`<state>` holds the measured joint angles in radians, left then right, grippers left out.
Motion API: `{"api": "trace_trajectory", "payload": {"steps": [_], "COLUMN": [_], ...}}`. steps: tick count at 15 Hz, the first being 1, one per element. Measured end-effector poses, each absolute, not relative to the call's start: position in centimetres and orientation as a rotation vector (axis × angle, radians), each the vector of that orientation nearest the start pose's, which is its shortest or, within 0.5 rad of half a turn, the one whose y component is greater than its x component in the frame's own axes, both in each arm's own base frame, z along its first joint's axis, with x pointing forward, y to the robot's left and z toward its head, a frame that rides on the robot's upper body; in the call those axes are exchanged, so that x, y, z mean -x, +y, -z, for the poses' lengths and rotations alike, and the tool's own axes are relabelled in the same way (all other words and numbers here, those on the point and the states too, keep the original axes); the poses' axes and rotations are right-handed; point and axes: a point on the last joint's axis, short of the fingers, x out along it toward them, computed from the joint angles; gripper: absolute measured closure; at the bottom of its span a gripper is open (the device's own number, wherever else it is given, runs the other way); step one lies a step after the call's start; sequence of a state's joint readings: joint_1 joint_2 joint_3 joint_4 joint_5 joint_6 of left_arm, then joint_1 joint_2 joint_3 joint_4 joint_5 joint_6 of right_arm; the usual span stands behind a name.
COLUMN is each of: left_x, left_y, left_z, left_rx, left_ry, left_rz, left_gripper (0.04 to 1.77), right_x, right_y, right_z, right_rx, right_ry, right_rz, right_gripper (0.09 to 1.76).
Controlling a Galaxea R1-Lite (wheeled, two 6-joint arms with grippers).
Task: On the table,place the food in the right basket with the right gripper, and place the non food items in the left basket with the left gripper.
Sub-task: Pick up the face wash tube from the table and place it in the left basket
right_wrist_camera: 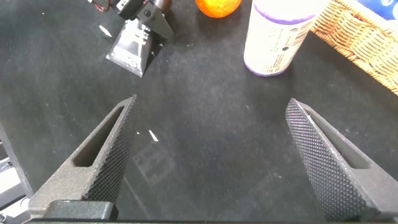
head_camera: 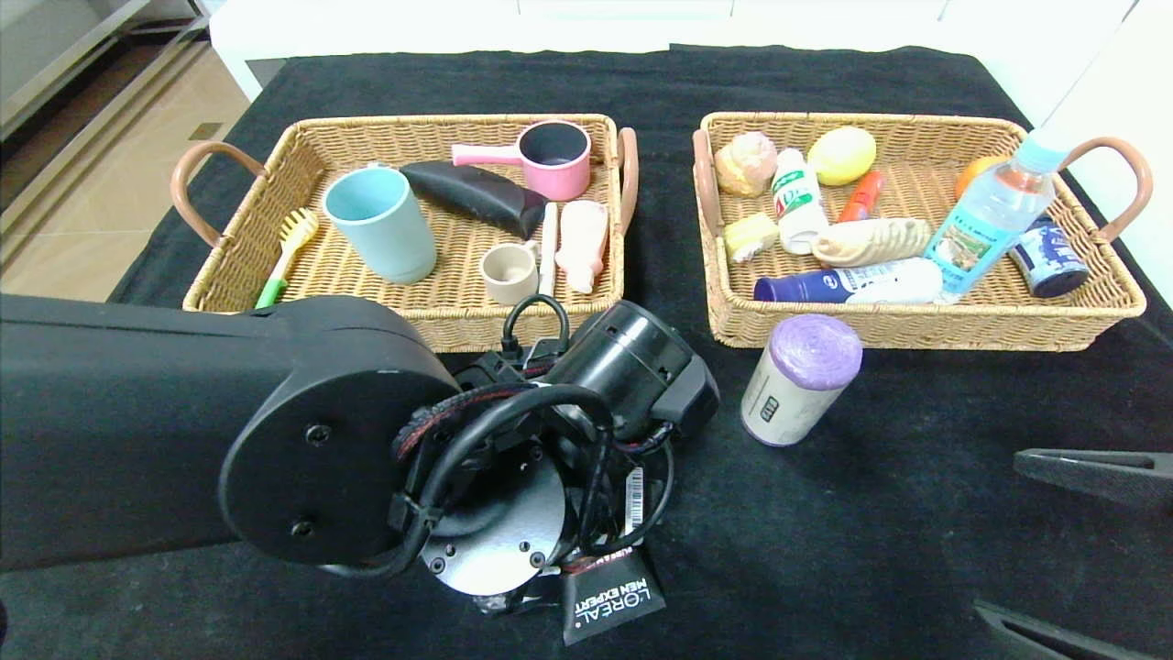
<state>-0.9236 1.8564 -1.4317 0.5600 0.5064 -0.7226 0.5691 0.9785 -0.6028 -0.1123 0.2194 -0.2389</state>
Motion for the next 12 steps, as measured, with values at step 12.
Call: {"api": "trace_trajectory", "payload": {"steps": [12], "left_x": [-21.08], "left_y": [-25.40], "left_z": [-19.64], "left_rx": [0.022], "left_ry": [0.833], "left_rz": [0.079], "left_gripper": [0.98], "right_x": [-9.97], "right_y": [6.97], "right_z": [-22.65], "right_rx": [0.285], "right_ry": [0.175], "right_rz": [-0.815], "right_gripper": [0.14]}}
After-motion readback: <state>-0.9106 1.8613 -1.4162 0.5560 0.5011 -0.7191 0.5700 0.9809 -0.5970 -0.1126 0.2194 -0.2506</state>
